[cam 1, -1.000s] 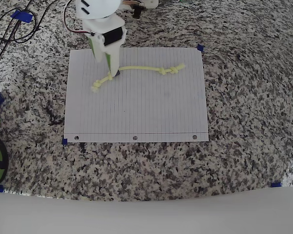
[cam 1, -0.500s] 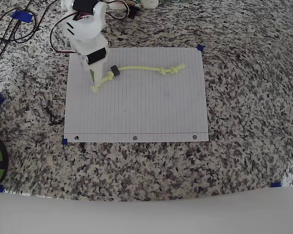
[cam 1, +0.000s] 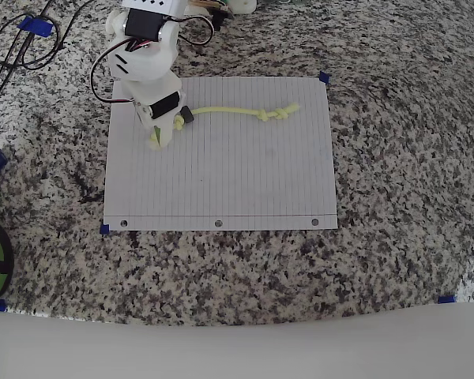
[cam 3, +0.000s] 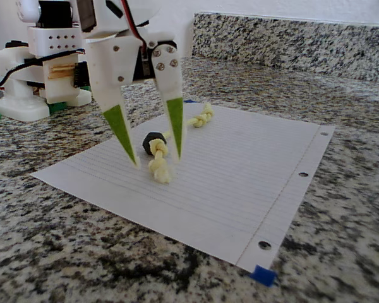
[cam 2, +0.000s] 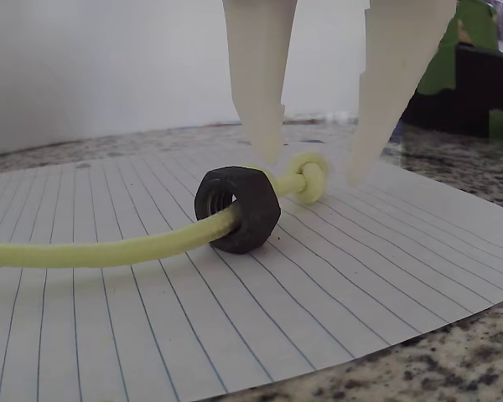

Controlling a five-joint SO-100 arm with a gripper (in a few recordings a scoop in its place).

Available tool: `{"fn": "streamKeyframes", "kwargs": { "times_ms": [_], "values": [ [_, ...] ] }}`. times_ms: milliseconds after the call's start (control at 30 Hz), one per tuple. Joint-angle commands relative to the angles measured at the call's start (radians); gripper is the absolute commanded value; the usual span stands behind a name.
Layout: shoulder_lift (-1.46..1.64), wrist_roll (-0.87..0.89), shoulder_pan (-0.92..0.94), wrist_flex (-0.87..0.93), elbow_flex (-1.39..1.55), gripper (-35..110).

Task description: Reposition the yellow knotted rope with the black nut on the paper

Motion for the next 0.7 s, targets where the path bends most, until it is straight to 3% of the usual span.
{"fn": "streamKeyframes", "kwargs": {
  "times_ms": [0,667],
  "values": [
    [0.002,-0.003,-0.021,-0.008,-0.032,43],
    [-0.031,-0.011,-0.02,-0.032,-0.031,32]
  ]
}}
